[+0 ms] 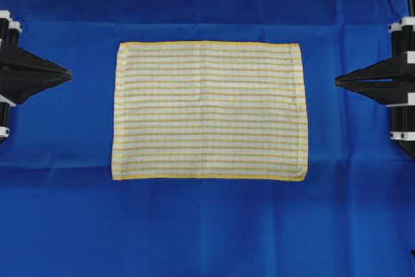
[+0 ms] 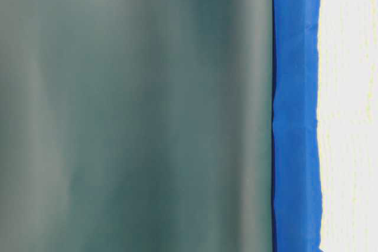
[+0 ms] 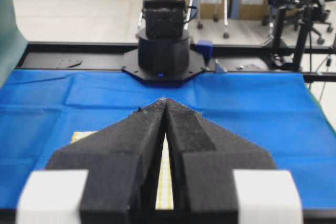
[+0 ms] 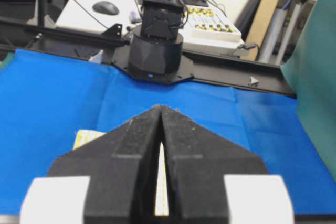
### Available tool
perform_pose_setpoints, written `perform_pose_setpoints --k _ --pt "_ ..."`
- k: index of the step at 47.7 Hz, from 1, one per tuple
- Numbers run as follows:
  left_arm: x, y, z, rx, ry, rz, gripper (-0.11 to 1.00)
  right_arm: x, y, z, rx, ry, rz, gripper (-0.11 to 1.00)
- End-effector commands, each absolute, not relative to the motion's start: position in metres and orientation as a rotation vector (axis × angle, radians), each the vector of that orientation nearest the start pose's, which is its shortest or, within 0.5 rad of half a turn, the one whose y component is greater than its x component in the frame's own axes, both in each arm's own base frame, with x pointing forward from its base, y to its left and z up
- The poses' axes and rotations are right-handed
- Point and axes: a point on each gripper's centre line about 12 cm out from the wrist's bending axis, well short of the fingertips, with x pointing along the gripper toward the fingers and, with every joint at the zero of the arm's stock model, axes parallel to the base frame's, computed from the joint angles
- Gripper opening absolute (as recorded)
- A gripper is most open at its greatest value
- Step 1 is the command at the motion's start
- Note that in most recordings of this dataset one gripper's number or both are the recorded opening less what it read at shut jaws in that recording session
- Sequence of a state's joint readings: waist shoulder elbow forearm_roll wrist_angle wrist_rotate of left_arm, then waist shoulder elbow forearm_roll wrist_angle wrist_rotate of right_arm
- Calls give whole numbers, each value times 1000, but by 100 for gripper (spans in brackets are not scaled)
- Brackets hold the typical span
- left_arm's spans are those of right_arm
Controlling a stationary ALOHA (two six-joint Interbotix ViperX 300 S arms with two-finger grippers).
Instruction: Fold the yellow towel.
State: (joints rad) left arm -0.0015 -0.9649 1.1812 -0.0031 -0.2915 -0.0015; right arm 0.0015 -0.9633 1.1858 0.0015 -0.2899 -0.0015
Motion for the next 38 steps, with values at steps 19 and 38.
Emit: perform_pose_setpoints --k 19,38 --pt "163 -11 297 84 118 -73 0 180 -2 313 -14 311 -8 0" --pt "150 -12 248 39 489 -89 0 159 -3 222 -5 1032 -13 0"
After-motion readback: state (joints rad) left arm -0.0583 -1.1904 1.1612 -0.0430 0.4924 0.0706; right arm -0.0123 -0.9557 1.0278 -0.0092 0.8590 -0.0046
